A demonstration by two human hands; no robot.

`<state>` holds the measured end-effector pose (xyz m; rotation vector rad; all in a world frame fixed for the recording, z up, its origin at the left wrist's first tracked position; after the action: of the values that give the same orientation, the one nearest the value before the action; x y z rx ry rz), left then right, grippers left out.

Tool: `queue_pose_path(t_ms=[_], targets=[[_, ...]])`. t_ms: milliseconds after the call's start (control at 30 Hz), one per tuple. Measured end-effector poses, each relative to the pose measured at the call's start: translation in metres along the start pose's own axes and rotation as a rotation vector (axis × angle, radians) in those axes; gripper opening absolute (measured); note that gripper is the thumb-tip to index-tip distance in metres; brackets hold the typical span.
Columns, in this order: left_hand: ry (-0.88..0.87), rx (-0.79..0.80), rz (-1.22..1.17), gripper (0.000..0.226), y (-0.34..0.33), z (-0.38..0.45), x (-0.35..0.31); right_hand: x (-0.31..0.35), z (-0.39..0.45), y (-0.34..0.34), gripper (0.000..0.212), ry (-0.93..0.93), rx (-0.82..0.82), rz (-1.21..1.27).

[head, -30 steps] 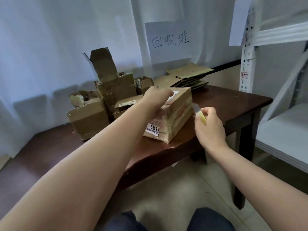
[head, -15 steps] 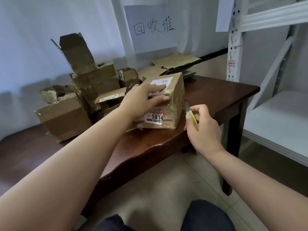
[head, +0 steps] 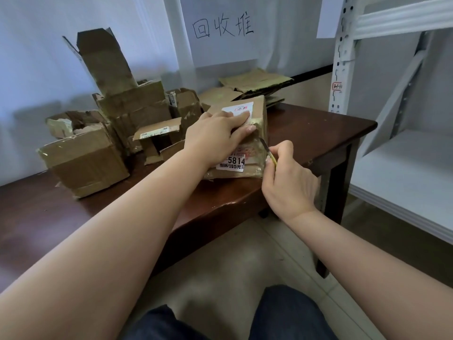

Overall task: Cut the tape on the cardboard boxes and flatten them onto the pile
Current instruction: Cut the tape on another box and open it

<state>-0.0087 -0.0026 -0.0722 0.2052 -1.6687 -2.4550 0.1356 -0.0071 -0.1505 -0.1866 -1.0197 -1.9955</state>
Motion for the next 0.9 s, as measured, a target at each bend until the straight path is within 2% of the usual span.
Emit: queue_pose_path(t_ms=[100,333,600,900], targets=[[0.017,-0.046,0.152,0.051,0.002,-0.005,-0.007,-0.001,0.000,0.002,0.017,-0.064,-0.011,-0.012],[-0.076,-0.134,0.448,0.053,0.009,-0.010,-0.033,-0.011,0.006,0.009,0.011,-0.156,-0.024,-0.049],[-0.101,-0.137,0.540,0.054,0.009,-0.011,-0.044,-0.013,0.003,0.007,0.021,-0.131,0.080,-0.159],[-0.122,-0.159,0.507,0.054,0.009,-0.011,-0.043,-0.023,-0.010,0.004,0.015,-0.225,0.209,-0.130]])
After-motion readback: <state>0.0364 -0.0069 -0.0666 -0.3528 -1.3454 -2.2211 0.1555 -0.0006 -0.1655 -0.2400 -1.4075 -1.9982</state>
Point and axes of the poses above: each hand's wrist, its own z-axis towards the middle knuckle, its own y-axis out of the back of the hand, x = y × z, the point moved 4 cm from there along z, towards the middle knuckle, and after that the axes turned 6 degrees about y, right-handed, at the moved point
